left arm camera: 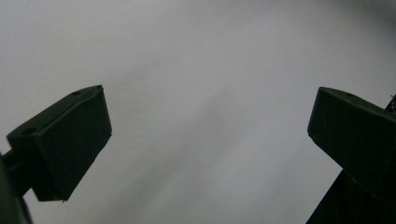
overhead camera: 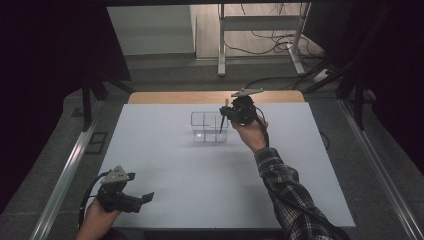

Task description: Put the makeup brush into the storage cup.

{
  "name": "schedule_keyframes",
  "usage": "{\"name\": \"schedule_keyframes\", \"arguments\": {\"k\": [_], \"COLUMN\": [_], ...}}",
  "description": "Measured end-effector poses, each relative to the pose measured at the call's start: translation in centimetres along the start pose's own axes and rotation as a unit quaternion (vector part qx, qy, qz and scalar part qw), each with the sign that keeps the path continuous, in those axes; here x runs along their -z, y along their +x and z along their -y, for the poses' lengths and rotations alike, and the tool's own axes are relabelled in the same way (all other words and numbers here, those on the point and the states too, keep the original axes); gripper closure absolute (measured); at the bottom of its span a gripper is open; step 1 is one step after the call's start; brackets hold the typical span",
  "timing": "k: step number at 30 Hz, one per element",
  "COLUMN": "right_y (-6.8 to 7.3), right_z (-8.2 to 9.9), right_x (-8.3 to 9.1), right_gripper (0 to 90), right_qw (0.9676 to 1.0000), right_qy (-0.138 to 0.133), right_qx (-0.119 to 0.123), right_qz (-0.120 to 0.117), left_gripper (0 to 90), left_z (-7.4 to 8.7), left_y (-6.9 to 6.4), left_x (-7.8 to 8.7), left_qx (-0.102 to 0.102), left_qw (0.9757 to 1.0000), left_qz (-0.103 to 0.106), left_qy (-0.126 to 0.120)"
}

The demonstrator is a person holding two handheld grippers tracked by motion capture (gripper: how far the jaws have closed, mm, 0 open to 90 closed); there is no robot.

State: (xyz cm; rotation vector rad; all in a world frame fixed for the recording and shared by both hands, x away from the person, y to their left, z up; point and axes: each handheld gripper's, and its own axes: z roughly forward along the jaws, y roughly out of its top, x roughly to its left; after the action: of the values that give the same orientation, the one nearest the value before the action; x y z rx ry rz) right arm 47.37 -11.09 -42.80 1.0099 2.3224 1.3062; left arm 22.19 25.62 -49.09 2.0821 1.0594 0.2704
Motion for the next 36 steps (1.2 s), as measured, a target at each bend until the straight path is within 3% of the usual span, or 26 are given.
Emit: {"name": "schedule_keyframes", "arguments": {"k": [10, 12, 15, 16, 17, 19, 21, 26, 36], "right_y": [-0.2, -0.2, -0.3, -0.3, -0.6, -0.7, -0.8, -1.0, -1.1], "right_z": [0.6, 0.4, 0.0, 0.0, -0.2, -0.3, -0.2, 0.3, 0.8], "right_x": [-0.5, -0.4, -0.5, -0.5, -0.8, -0.9, -1.0, -1.2, -0.9], "right_gripper": [82.7, 65.1, 31.8, 31.8, 15.9, 4.6, 2.7, 0.0, 0.9], "right_qw": [0.9998, 0.9997, 0.9993, 0.9993, 0.9994, 0.9992, 0.9989, 0.9983, 0.9982], "right_qy": [0.014, 0.017, 0.015, 0.015, 0.020, 0.024, 0.032, 0.047, 0.053], "right_qx": [0.008, 0.010, 0.019, 0.019, 0.012, 0.004, 0.004, -0.021, -0.025], "right_qz": [0.010, 0.015, 0.029, 0.029, 0.024, 0.032, 0.034, 0.027, 0.013], "left_gripper": [0.3, 0.3, 0.4, 0.4, 0.4, 0.3, 0.4, 0.4, 0.3], "left_z": [0.0, 0.0, 0.0, 0.0, 0.0, 0.0, 0.0, 0.0, 0.0], "left_y": [-0.1, -0.1, -0.1, -0.1, -0.1, -0.1, -0.1, -0.1, -0.1], "left_x": [0.0, 0.0, 0.0, 0.0, -0.1, -0.1, -0.1, -0.1, -0.1], "left_qx": [-0.002, -0.001, -0.002, -0.002, -0.002, -0.002, -0.002, -0.002, -0.002], "left_qw": [1.0000, 1.0000, 1.0000, 1.0000, 1.0000, 1.0000, 1.0000, 1.0000, 1.0000], "left_qz": [0.000, 0.001, 0.001, 0.001, 0.001, 0.001, 0.001, 0.001, 0.000], "left_qy": [0.002, 0.002, 0.003, 0.003, 0.002, 0.003, 0.003, 0.003, 0.003]}}
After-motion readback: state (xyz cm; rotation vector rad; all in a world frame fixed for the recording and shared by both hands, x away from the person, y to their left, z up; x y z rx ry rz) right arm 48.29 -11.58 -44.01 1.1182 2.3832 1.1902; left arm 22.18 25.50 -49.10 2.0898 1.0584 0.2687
